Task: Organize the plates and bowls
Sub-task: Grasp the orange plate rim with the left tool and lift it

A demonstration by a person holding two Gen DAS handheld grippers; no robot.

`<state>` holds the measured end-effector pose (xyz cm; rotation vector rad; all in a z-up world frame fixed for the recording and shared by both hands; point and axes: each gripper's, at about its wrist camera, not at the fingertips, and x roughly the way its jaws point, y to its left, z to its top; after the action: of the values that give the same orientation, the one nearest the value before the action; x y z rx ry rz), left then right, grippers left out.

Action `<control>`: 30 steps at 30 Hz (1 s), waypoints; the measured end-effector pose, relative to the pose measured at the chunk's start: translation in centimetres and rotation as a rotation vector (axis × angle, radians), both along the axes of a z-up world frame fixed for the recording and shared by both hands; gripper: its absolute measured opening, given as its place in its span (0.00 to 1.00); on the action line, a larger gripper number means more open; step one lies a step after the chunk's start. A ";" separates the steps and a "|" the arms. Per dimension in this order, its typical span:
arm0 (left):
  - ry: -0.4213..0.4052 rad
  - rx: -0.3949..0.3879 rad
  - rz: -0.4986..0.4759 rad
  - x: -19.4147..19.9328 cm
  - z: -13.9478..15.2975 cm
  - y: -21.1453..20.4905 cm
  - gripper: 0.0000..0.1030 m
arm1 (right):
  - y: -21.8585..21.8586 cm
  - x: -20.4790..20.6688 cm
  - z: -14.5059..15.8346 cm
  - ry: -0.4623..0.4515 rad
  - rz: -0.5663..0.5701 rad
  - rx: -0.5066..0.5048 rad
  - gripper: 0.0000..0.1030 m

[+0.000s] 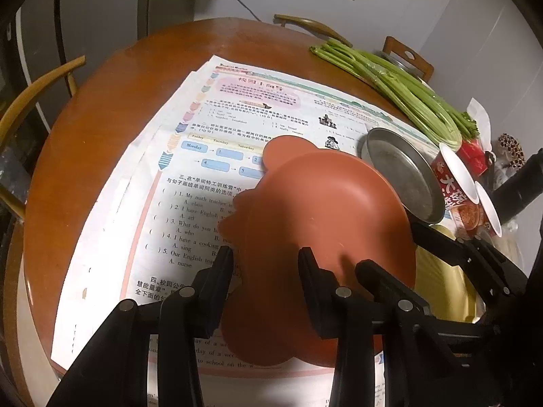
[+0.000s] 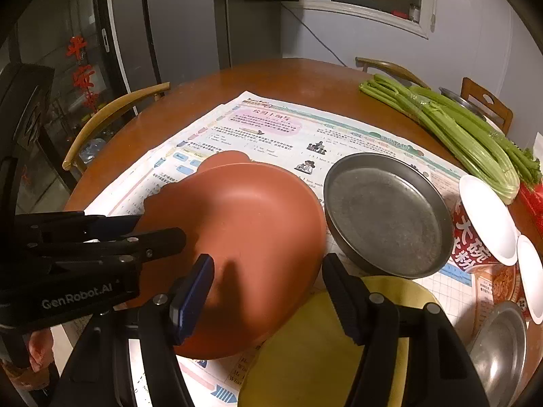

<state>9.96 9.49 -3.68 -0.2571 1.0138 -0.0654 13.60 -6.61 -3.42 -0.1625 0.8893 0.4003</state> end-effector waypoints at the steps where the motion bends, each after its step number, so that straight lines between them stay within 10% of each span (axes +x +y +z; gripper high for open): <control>1: -0.002 -0.014 0.004 -0.1 0.0 0.1 0.36 | 0.0 -0.1 0.0 0.000 0.002 0.002 0.64; 30: -0.074 0.018 0.072 5.8 3.6 4.0 0.36 | 2.7 2.9 2.7 -0.019 -0.080 0.139 0.65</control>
<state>15.76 13.49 -0.06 -0.2727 0.9300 -0.0003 16.51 -3.94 -0.68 -0.0029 0.8431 0.3839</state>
